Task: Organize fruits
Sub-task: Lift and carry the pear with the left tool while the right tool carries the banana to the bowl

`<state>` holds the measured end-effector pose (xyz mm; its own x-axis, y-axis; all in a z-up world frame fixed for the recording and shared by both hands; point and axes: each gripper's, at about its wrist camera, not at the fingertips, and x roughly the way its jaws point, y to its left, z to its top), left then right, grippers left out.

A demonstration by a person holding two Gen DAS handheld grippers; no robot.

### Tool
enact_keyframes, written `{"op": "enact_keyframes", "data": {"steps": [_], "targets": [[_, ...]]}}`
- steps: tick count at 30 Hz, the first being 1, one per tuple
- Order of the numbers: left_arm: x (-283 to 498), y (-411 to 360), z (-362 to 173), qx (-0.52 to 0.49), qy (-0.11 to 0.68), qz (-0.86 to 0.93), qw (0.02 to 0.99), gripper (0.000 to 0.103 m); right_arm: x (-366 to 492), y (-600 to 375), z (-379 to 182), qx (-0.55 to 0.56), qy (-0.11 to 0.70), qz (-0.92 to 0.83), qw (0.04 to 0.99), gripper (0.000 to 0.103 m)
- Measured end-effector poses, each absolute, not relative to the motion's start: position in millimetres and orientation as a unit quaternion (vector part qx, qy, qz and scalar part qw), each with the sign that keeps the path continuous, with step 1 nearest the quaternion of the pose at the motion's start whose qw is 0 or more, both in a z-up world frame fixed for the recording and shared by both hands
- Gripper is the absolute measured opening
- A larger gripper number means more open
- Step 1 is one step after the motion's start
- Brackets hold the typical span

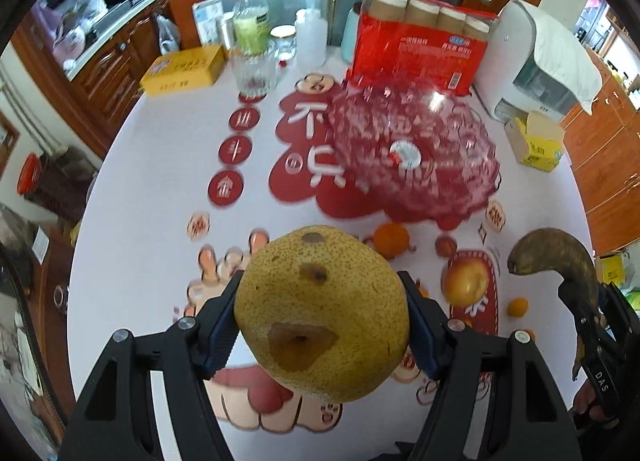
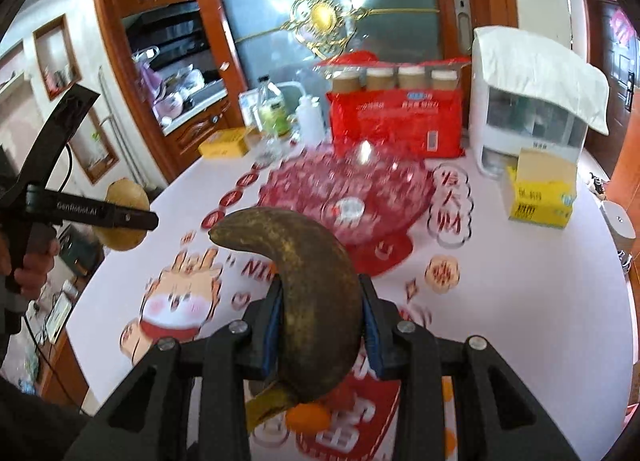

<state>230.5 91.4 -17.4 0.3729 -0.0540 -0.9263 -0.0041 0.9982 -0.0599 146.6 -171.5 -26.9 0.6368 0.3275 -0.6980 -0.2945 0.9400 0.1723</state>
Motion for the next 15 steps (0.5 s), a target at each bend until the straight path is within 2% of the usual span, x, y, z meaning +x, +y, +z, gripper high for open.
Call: {"op": "enact_keyframes", "data": {"steps": [8,15], "targets": [[299.1,77.5,-11.2,-0.014,0.554,-0.043,0.832,0.070,209.9,-167.9,-12.2,0.031,0.363,0.155,0.918,0.035],[353.0,67.8,-24.7,-0.019,0.544,-0.059,0.837,0.070,268.5,-164.6,-22.9,0.044,0.364,0.130,0.921,0.035]]}}
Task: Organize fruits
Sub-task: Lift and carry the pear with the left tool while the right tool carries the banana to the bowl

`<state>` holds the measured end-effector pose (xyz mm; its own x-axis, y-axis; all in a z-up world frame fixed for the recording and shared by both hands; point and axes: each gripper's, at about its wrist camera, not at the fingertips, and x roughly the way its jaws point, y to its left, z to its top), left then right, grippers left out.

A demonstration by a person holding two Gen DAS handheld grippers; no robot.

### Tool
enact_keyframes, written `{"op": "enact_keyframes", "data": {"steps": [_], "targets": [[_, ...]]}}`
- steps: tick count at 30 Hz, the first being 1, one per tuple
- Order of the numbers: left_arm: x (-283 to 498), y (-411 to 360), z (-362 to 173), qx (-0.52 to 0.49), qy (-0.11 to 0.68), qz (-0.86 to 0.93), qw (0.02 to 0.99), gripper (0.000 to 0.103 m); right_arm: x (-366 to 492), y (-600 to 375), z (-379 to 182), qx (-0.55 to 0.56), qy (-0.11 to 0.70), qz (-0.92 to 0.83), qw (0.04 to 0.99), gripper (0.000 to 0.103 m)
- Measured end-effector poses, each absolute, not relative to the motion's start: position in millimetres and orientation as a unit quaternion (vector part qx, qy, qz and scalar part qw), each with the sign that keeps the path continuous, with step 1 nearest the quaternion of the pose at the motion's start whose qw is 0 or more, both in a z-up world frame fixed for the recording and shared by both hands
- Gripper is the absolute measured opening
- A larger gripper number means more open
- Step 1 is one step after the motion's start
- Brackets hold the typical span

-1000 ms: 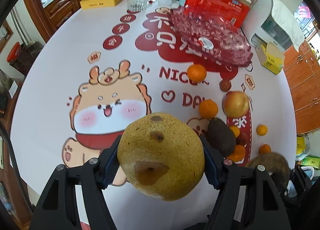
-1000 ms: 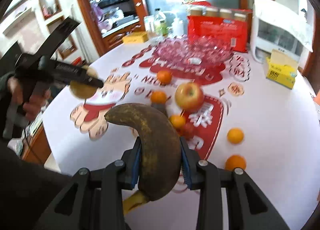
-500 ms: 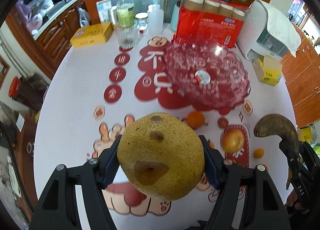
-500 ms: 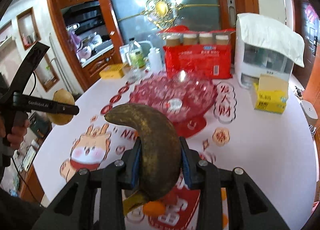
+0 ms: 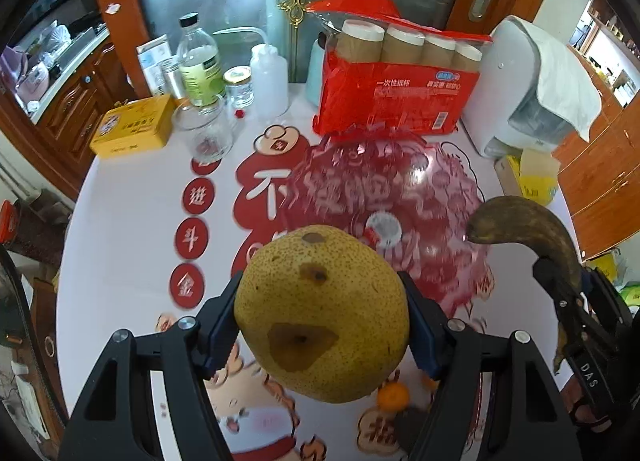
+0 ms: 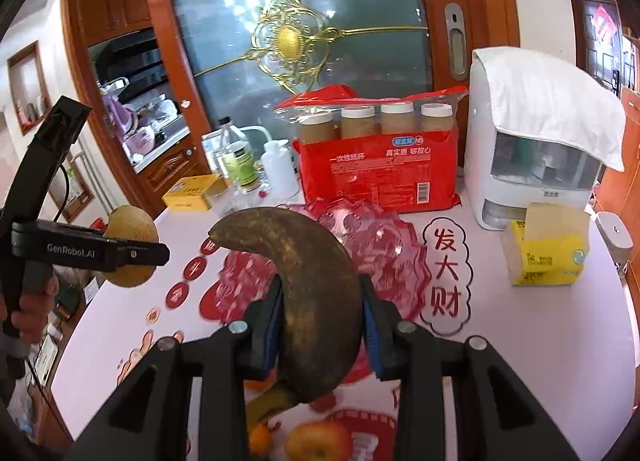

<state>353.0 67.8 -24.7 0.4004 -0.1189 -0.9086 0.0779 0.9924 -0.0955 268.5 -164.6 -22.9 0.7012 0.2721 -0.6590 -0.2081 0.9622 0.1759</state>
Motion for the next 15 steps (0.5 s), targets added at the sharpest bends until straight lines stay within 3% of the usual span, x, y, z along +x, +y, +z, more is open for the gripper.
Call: {"op": "enact_keyframes", "data": {"steps": [15], "targets": [[409.7,31.3,-126.4,-0.016,0.612,-0.105,0.783,0.070,334.9,-167.0,-114.4,0.056,0.457,0.081,0.884,0.035]]}}
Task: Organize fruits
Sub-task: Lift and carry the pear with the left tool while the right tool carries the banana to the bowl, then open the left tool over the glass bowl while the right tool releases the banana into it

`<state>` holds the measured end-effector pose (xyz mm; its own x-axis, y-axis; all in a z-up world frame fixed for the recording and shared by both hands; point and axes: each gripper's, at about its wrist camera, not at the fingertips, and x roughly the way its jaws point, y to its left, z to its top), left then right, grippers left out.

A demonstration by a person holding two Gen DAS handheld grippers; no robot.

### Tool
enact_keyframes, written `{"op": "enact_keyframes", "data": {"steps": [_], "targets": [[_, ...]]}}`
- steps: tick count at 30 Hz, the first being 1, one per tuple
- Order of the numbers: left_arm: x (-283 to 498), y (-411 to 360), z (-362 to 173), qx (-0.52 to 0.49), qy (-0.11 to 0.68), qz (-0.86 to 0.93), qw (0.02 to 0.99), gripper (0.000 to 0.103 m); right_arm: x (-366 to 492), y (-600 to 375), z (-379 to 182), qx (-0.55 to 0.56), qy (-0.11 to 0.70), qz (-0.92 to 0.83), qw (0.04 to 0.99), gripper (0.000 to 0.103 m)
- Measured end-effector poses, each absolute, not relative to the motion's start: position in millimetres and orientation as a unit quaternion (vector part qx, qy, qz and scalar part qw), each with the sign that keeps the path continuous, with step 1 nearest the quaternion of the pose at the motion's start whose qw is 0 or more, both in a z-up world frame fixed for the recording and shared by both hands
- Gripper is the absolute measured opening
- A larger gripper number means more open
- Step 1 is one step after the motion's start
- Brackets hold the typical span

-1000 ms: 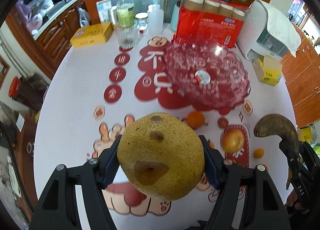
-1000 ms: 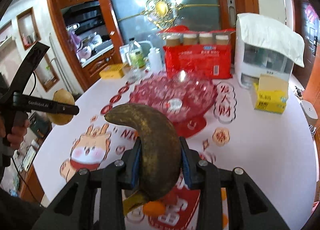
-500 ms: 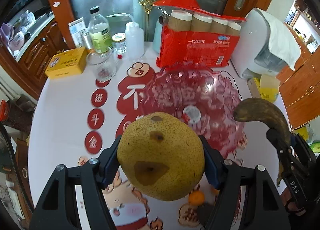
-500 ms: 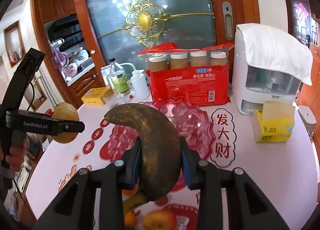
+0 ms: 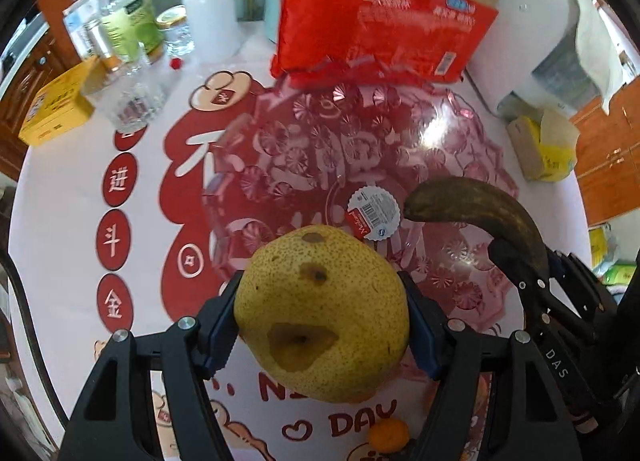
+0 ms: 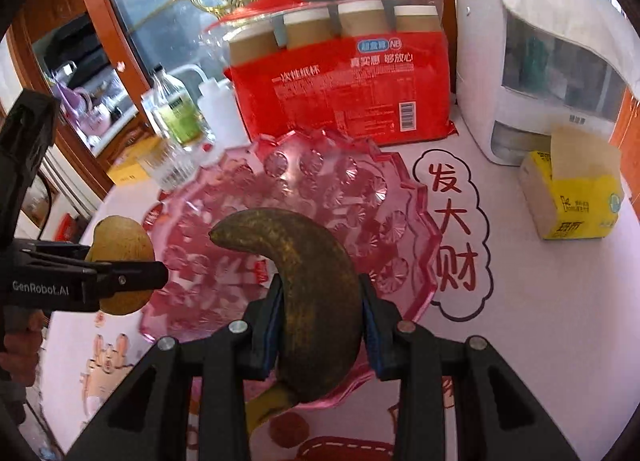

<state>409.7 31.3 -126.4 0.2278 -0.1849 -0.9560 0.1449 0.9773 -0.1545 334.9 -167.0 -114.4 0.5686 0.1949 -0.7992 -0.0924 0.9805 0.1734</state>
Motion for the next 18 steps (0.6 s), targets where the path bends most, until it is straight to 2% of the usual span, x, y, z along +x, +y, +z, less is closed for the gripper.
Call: {"op": "enact_keyframes", "data": {"steps": [9,18], "targets": [[420.7,17.2,-155.2,0.004,0.631,-0.107,0.769,0.070,350.1,-156.8,-136.2,0.038,0.474,0.076,0.877,0.035],[416.9,13.2,-149.2,0.009,0.630,-0.107,0.769,0.071,356.1,-154.1,-137.9,0.045,0.470,0.079,0.878,0.041]]}}
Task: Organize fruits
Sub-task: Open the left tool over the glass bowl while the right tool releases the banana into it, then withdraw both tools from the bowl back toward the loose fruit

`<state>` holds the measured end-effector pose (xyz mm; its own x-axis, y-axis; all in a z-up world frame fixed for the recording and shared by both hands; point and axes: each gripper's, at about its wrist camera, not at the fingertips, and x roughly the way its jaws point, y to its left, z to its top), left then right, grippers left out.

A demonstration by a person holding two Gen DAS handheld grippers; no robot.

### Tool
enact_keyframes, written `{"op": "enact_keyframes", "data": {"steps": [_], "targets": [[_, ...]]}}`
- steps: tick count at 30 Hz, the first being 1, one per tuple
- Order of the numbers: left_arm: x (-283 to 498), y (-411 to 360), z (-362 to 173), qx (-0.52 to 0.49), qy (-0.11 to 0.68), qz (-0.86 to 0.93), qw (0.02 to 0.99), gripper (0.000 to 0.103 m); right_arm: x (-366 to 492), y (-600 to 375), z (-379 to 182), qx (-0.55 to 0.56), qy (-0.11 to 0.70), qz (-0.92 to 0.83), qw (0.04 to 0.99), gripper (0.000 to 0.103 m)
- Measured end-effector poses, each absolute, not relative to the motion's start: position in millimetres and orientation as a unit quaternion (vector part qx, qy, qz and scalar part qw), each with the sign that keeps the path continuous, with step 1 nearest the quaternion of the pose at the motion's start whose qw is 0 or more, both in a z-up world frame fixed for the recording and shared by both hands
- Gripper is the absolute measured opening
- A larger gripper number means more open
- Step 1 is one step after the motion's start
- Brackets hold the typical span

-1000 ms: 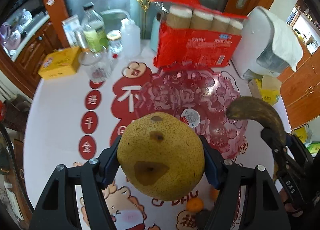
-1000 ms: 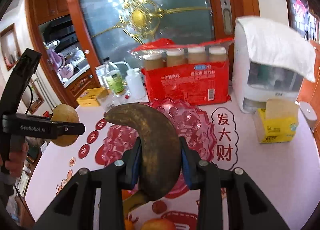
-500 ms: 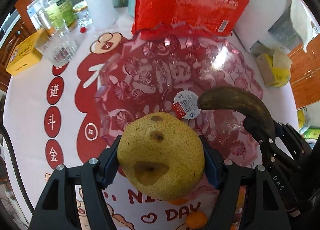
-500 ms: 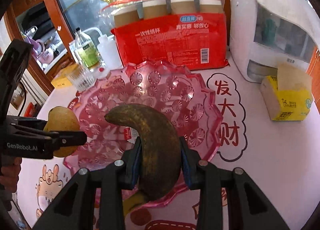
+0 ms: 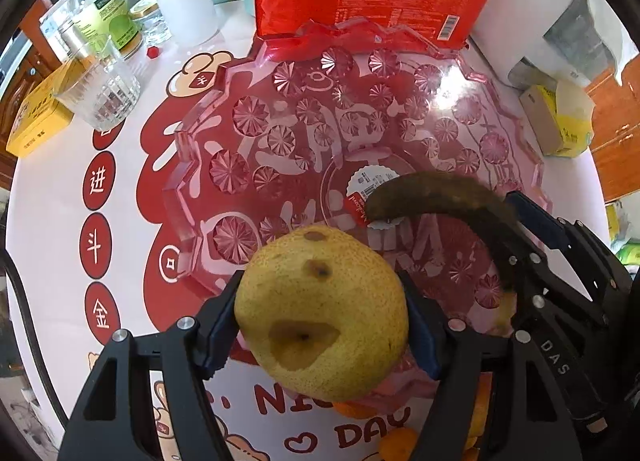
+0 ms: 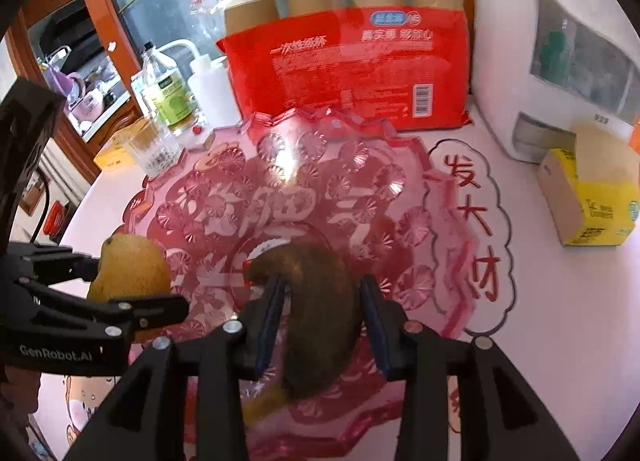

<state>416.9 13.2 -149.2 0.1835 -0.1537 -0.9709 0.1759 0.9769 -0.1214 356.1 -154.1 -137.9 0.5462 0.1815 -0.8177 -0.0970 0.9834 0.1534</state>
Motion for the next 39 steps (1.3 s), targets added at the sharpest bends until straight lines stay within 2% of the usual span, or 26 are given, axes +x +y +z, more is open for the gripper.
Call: {"op": "enact_keyframes", "data": {"steps": [3,4,12,25,39], "targets": [[413.6,15.7,-131.3,0.004,0.612,-0.110,0.783,0.082,351.7,-158.7,-125.2,0.051,0.459,0.082,0.883,0.042],[410.3,15.9,-122.1,0.006,0.602,-0.110,0.791,0.083,349.4,-160.0,-120.1,0.051,0.455,0.080,0.885,0.044],[370.4,30.0,-77.5,-0.014,0.580,-0.101,0.809,0.083,312.4,-171.6,-78.2,0.068,0.434,0.072,0.896,0.047],[260.9,45.9,-14.2,-0.039,0.547,-0.087,0.832,0.083,192.6,-204.7,-25.2,0.100,0.417,0.054,0.902,0.047],[168.3,33.1,-7.1,-0.043,0.541,-0.089,0.836,0.083,104.0,-237.9,-18.6,0.117,0.411,0.038,0.903,0.047]]}}
